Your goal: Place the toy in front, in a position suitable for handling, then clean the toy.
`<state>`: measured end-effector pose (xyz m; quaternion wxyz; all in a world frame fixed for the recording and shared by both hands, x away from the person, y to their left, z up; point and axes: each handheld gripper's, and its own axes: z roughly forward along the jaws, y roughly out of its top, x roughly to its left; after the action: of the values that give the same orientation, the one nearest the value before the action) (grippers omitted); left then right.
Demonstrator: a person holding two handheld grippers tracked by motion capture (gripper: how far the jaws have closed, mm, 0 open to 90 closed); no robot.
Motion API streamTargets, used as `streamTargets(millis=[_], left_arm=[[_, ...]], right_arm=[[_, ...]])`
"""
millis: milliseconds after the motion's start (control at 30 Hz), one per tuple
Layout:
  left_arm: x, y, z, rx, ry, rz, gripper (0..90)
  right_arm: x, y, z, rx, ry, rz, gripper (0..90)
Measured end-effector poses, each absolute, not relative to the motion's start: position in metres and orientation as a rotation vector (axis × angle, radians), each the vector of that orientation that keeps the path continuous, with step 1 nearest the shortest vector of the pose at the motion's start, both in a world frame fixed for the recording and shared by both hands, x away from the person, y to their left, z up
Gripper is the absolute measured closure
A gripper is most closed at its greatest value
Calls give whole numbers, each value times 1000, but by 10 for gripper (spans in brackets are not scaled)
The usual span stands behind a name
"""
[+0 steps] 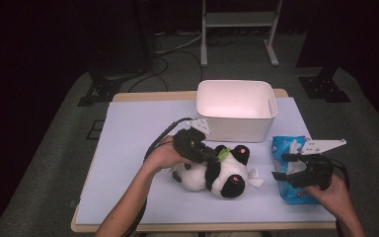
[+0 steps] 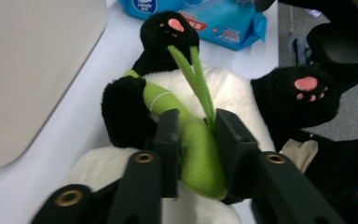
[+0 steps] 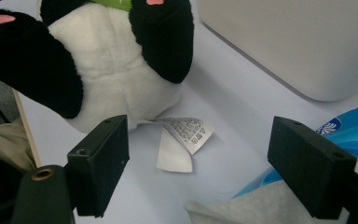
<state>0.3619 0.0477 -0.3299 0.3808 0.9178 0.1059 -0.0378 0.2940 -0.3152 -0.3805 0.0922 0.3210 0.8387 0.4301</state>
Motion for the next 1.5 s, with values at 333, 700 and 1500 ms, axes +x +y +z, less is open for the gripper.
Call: streamTargets(millis=[333,700,1500], left_arm=[[356,66,-324,2325,239,-78,536],[355,94,-311,2281,267,-16,407],[353,136,-331,2255,368,-27,221]], right_arm=[[293,-312,-381,951,2496,1270,193],[293,-311,-379,959,2479,1263,193],[280,-335,-369,1003,2442,1211,199]])
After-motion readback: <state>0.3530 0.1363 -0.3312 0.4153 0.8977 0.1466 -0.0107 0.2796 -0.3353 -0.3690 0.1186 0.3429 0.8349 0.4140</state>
